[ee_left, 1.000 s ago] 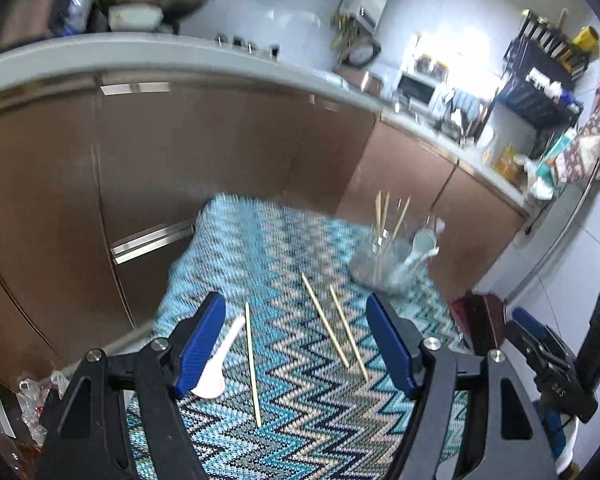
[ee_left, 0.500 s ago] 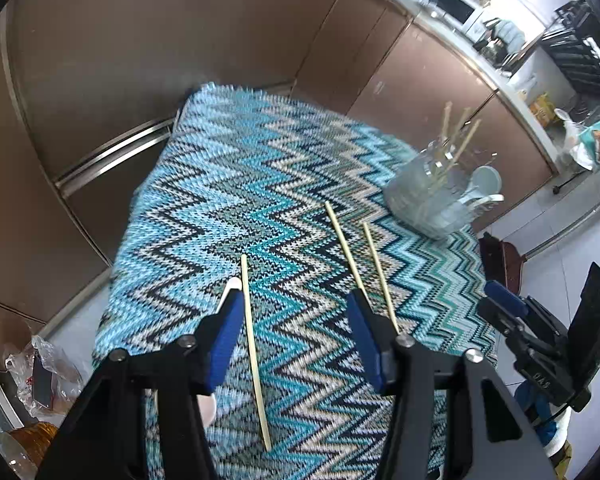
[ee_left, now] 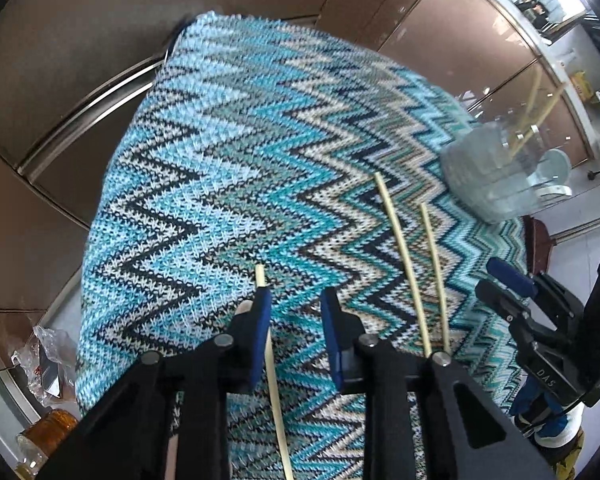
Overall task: Organize utensils
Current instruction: 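Lower both tools toward the remaining chopsticks on the cloth, then grasp a chopstick with the right tool while the left tool grasps another chopstick, then carry both held chopsticks up and over the utensil holder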
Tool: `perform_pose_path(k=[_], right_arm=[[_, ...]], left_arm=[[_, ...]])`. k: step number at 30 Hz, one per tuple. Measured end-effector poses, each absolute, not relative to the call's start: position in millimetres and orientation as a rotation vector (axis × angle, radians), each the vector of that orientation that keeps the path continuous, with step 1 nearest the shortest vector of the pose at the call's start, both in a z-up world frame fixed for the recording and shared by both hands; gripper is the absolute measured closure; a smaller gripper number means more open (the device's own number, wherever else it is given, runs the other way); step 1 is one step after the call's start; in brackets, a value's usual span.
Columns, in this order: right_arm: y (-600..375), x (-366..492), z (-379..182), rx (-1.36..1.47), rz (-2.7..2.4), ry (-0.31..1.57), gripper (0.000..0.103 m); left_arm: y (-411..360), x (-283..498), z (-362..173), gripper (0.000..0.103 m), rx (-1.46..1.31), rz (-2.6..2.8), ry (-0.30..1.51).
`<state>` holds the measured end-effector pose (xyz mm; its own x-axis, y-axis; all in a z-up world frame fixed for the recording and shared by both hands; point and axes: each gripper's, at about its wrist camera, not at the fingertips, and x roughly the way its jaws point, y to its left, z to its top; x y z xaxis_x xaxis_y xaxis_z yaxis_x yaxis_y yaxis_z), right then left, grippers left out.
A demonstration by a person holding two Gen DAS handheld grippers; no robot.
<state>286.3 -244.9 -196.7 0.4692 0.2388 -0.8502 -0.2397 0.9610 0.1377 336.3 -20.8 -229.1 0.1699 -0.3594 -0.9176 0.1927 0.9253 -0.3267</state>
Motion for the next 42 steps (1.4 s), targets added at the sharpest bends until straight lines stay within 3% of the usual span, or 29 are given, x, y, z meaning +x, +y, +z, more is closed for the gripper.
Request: perform_pose_path(k=[12,21,26,33,42], right_arm=[[-240.2,338.9,-219.0,-0.015,0.274,1.128,0.072],[-229.3,368.2,-242.3,-0.014,0.283,1.227,0.084],[-231.0,371.2,-248.9,0.002,0.275,1.238,0.094],[-240.6,354.1,-232.0,0.033,0.280,1.185,0.096],[-244.9,298.2,-169.8,0.045,0.302,1.011,0.097]], left_arm=[[-24.1,348.0,-255.3,0.085,-0.155,-0.378,1.420],[-34.9,351.5,-258.4,0.087,-0.124,-0.353,1.435],[-37.2,354.0,-259.0,0.096,-0.113,-0.324,1.432],[-37.7,349.0,-250.1,0.099,-0.134,-0.328,1.395],[-33.0,319.6,-208.6,0.099,-0.149,-0.378,1.259]])
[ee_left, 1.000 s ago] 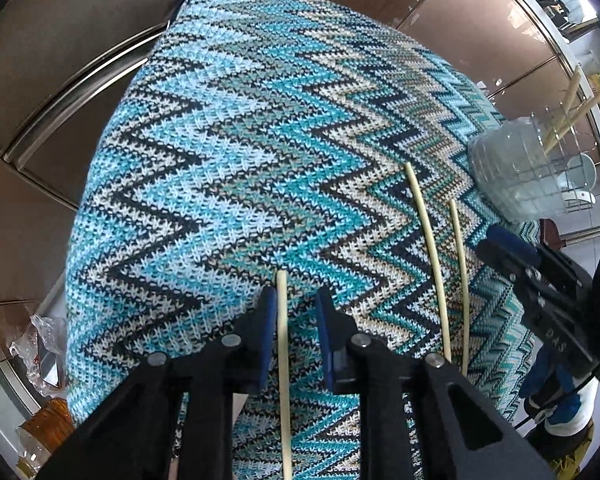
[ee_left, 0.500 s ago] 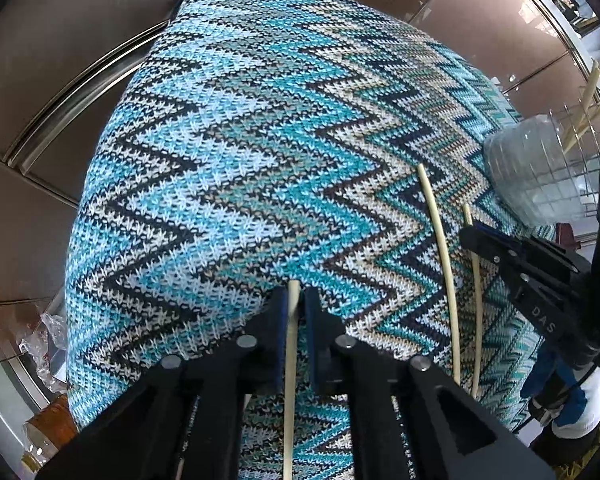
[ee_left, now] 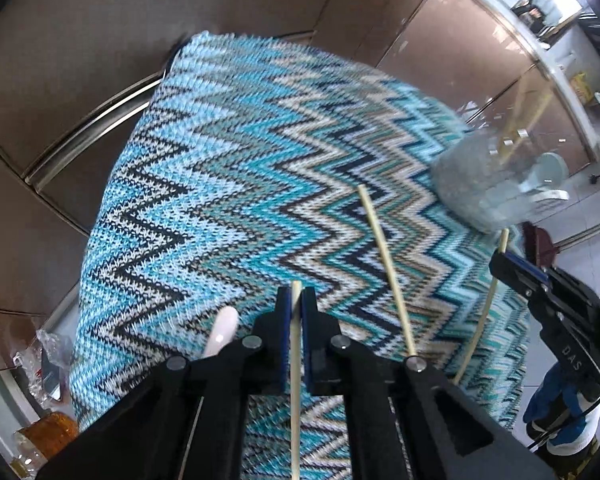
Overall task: Organize utensils
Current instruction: 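Carry both held chopsticks up and over the utensil holder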
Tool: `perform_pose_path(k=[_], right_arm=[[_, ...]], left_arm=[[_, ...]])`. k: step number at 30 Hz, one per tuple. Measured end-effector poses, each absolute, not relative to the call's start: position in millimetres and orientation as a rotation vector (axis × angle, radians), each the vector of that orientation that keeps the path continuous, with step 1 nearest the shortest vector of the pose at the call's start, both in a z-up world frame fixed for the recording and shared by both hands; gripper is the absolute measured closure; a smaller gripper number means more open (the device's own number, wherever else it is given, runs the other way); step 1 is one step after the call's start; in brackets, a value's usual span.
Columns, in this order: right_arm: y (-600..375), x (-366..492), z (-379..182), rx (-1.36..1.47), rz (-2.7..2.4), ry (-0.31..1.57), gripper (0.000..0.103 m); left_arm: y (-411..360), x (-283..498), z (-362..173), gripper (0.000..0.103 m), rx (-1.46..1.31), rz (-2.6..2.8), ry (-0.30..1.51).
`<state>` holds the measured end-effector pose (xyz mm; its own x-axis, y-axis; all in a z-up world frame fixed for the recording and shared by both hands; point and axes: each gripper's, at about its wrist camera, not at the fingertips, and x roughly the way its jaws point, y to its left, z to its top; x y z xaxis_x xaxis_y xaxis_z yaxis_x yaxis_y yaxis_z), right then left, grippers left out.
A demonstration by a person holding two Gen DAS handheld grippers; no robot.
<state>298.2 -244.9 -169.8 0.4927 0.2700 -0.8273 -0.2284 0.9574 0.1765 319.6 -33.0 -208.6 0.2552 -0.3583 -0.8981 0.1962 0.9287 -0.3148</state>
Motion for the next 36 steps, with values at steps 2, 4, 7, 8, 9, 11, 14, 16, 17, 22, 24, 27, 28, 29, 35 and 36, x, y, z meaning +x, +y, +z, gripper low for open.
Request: perform_pose_path(k=[2,4,7,8,9,11,14,16,17,22,24,27,28,29,35,36], right_arm=[[-246.9,282.8,-157.4,0.041,0.295,0.973,0.097],[-248.8,265.9,-145.9,0.042,0.287,0.937,0.097],[-250.3,244.5,-131.6,0.047,0.279,0.897,0.097],[-250.3,235.8,-126.0,0.042,0.273,0.882,0.097],[-249.9,229.0,-121.6,0.038,0.266,0.869,0.098],[-249.4,213.1,-111.6,0.036,0.256,0.843,0.098],[-250.5,191.7,-100.6,0.030,0.241,0.818,0.098],[-248.3,179.8,-94.9,0.026,0.230,0.803,0.098],[-249.2,174.6,-92.5,0.026,0.226,0.796,0.098],[-253.0,154.1,-80.7,0.037,0.211,0.755,0.098],[-255.1,148.6,-77.3,0.039,0.210,0.742,0.098],[-259.8,143.8,-68.7,0.044,0.204,0.718,0.098],[-263.0,143.6,-64.9,0.048,0.203,0.708,0.098],[-265.5,143.4,-60.9,0.051,0.201,0.698,0.098],[-289.9,149.7,-25.4,0.075,0.197,0.604,0.098],[-295.2,152.5,-17.4,0.085,0.198,0.583,0.098]], left_arm=[[-31.5,310.3,-198.3,0.099,-0.149,-0.385,1.229],[-34.2,301.5,-187.7,0.099,-0.159,-0.400,1.196],[-32.1,286.4,-172.3,0.099,-0.175,-0.421,1.156],[-31.3,281.7,-167.6,0.099,-0.179,-0.427,1.143],[-29.9,275.5,-161.2,0.099,-0.184,-0.433,1.126],[-27.6,267.2,-152.5,0.099,-0.196,-0.444,1.103],[-24.7,253.7,-139.2,0.099,-0.213,-0.458,1.066],[-22.3,245.9,-131.6,0.099,-0.228,-0.470,1.043],[-21.2,241.8,-127.7,0.099,-0.234,-0.473,1.031],[-18.0,228.3,-113.3,0.099,-0.267,-0.487,0.982],[-18.2,224.5,-106.2,0.099,-0.284,-0.496,0.951],[-20.9,223.5,-91.8,0.099,-0.301,-0.498,0.895],[-23.3,224.4,-83.7,0.099,-0.306,-0.500,0.868],[-24.6,225.3,-78.3,0.099,-0.308,-0.501,0.851],[-51.0,248.8,-32.2,0.099,-0.328,-0.536,0.729],[-57.3,254.4,-24.2,0.099,-0.334,-0.545,0.709]])
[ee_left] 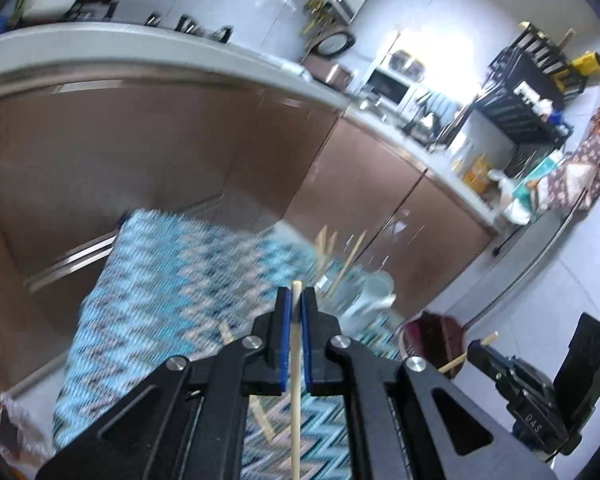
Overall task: Organize utensils
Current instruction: 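Carry both held chopsticks up and over the utensil holder, then open both tools to drop the chopsticks into the holder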
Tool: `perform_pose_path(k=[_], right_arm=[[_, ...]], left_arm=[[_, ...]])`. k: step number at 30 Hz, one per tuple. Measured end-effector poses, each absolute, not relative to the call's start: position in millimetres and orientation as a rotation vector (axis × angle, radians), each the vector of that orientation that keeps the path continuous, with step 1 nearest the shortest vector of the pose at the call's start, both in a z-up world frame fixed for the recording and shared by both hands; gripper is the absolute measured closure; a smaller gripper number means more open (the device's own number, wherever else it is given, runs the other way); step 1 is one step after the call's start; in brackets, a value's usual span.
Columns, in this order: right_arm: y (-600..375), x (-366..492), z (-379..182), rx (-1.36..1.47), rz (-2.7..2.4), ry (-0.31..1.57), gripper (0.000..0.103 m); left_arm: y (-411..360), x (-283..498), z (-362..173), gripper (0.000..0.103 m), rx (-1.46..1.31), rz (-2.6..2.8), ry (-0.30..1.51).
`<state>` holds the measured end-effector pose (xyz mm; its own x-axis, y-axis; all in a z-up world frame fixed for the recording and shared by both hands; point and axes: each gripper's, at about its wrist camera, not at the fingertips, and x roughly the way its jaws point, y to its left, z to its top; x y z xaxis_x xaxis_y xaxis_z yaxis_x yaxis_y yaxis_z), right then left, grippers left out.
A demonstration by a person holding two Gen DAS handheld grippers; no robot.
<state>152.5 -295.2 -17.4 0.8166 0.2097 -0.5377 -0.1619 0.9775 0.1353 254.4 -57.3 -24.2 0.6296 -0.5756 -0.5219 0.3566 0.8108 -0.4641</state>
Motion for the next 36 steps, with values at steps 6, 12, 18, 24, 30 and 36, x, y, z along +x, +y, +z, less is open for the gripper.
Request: perform_pose_path(k=[6,12,18,24,30,36], right_arm=[[-324.0,175.6,31.6,0.100,0.192,0.441,0.098],[-339.3,220.0,44.9,0.085,0.174,0.389,0.098],[-351.4,268.7,20.4,0.067,0.165,0.427,0.098],[-357.8,295.2,-13.8,0.063,0.167,0.478,0.098],[-356.2,307.7,-45.4,0.061,0.163,0.533,0.098],[-355.3,306.6,-59.6,0.076,0.155,0.564,0.097]], left_arm=[[-105.8,291.6,25.5,0.099,-0.369,-0.586,0.561],[-160.3,329.4,41.4,0.099,-0.345,-0.550,0.423],[-206.0,365.1,17.7,0.099,-0.293,-0.480,0.364],[-231.3,387.2,-17.0,0.099,-0.266,-0.413,0.341],[-236.7,399.1,-48.3,0.099,-0.267,-0.397,0.342],[-231.6,396.6,-62.4,0.097,-0.269,-0.414,0.372]])
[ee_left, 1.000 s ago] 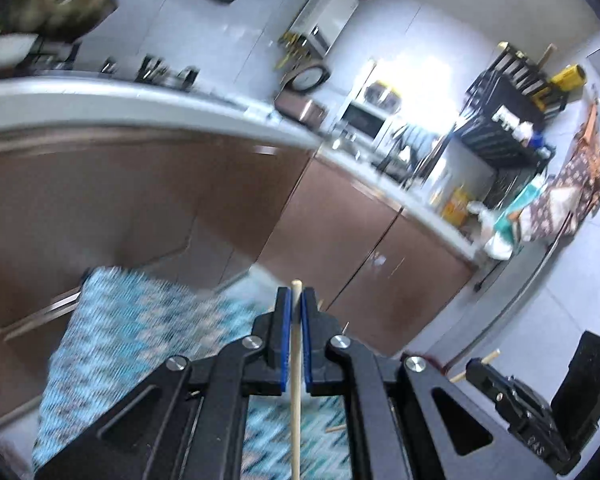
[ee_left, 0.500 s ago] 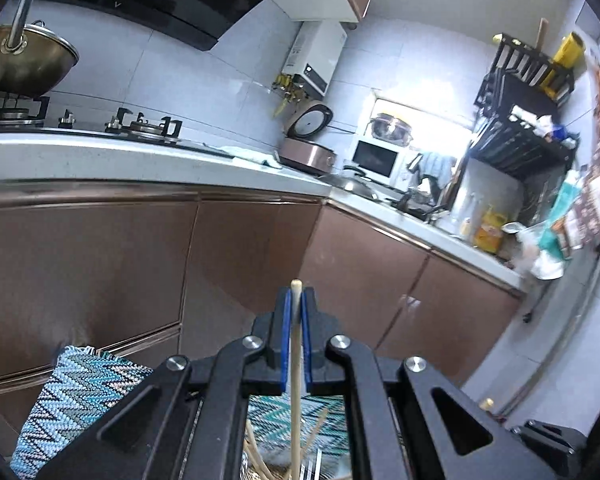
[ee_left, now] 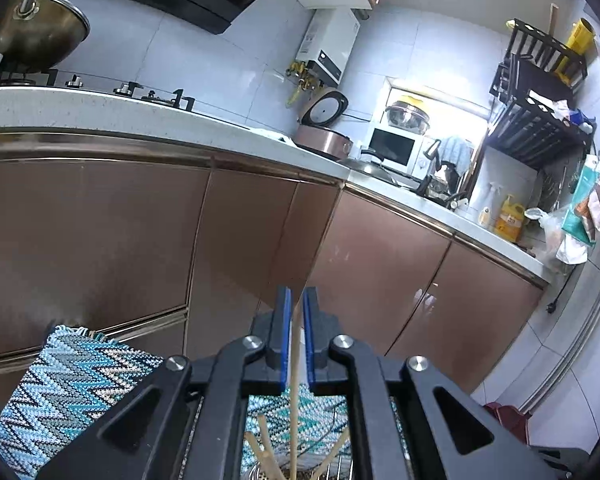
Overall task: Organize utensils
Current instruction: 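Open both tools to drop the chopsticks into the holder, then lift both tools away from the holder over the cloth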
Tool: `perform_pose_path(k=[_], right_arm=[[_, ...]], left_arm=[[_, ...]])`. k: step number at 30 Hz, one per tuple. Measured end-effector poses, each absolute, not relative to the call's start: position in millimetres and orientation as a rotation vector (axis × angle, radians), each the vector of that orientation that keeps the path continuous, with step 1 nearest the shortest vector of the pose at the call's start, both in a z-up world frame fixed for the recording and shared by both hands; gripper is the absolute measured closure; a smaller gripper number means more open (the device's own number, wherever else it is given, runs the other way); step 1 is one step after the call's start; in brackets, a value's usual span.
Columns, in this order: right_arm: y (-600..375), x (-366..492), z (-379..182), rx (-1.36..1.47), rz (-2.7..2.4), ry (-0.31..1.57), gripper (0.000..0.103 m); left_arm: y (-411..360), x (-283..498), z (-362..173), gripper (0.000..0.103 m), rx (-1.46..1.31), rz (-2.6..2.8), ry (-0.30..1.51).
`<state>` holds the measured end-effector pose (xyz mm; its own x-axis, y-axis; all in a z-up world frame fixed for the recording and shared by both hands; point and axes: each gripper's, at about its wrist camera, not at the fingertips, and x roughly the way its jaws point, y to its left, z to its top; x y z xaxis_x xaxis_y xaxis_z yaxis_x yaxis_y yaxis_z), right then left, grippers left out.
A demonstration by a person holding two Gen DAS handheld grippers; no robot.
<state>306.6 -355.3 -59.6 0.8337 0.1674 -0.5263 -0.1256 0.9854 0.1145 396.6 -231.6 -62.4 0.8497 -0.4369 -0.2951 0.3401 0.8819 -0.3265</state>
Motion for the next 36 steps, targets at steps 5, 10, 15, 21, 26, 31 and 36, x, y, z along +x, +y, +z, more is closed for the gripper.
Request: perform_pose_path(k=[5,10,15,21,26,31,36], right_arm=[[-355.9,301.0,-56.5,0.088,0.137,0.564,0.081],[-354.6,276.3,-45.0,0.104,0.120,0.541,0.075],[-348.4,241.3,-27.4,0.105,0.096,0.500,0.057],[-335.4,192.4,-4.7,0.093,0.044,0.430,0.026],[-320.1,146.6,13.8,0.080,-0.002,0.362,0.007],[-306.3,107.6,26.3,0.060,-0.038,0.314,0.000],[-293.7,73.4,34.5,0.040,-0.071,0.272,0.000]], left_arm=[[-219.0,378.3,-53.9,0.078,-0.256,-0.423,0.378],[-194.1,346.5,-32.3,0.067,-0.246,-0.417,0.356],[-166.8,309.0,-12.8,0.052,-0.229,-0.411,0.336],[-126.5,252.3,9.6,0.042,-0.188,-0.397,0.310],[-93.0,206.6,23.5,0.037,-0.165,-0.374,0.289],[-64.0,165.6,30.9,0.035,-0.144,-0.343,0.280],[-41.3,129.7,33.3,0.034,-0.117,-0.314,0.265]])
